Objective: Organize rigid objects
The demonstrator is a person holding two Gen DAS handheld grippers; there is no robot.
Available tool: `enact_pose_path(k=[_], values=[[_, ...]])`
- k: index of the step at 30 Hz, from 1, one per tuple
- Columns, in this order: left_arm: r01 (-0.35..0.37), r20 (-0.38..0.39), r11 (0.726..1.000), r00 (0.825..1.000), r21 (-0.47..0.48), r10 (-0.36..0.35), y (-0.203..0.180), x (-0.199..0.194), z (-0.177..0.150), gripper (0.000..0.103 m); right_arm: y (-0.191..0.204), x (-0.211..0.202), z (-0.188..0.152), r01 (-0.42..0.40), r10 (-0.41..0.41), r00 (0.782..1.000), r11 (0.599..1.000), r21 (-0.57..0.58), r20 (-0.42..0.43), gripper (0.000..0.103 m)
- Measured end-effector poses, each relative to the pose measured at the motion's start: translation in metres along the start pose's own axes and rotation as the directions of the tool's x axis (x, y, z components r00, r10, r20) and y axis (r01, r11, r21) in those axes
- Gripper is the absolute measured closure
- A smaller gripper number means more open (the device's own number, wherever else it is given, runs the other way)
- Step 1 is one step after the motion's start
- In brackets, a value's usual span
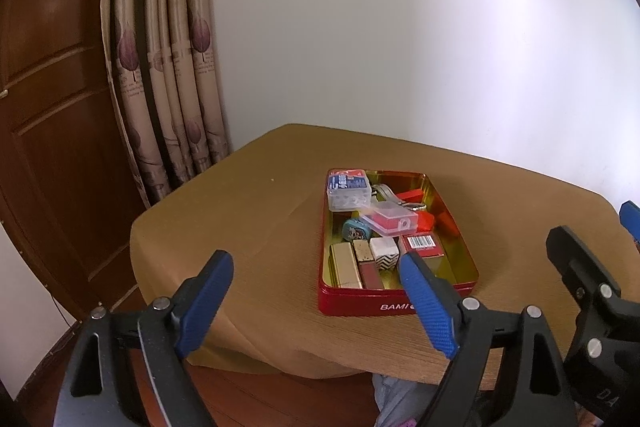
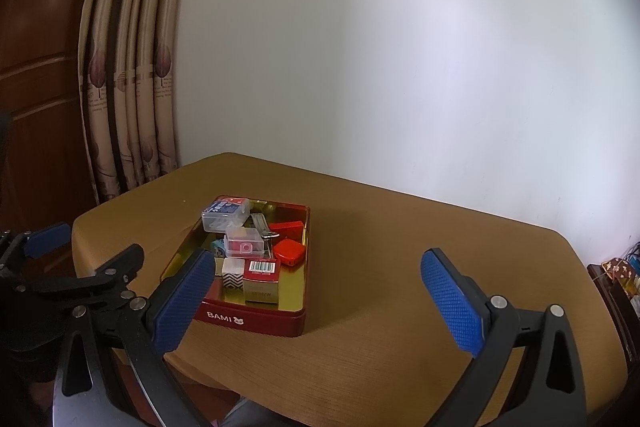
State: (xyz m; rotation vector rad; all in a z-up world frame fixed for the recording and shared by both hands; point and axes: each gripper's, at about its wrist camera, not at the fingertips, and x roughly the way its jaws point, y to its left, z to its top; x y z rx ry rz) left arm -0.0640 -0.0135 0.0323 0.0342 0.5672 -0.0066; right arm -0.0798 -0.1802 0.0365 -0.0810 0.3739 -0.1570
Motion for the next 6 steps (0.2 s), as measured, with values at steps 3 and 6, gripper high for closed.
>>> enact_pose_path(k=[3,6], values=[[-0.01,-0.002,1.0,1.0,-0.014,0.01,0.0034,0.0008,0.0008,0.015,-0.0003,0.0006,0.0,-0.003,0.003,1.0,1.0,0.002,0.0,0.001],[-0.026,-0.005,0.999,1.0,-0.032,0.026,0.0067,0.0013,0.0012,0.015,-0.0003,0.0004,0.0002,0.001,-0.001,1.0,1.0,0.001,0.001,0.001]])
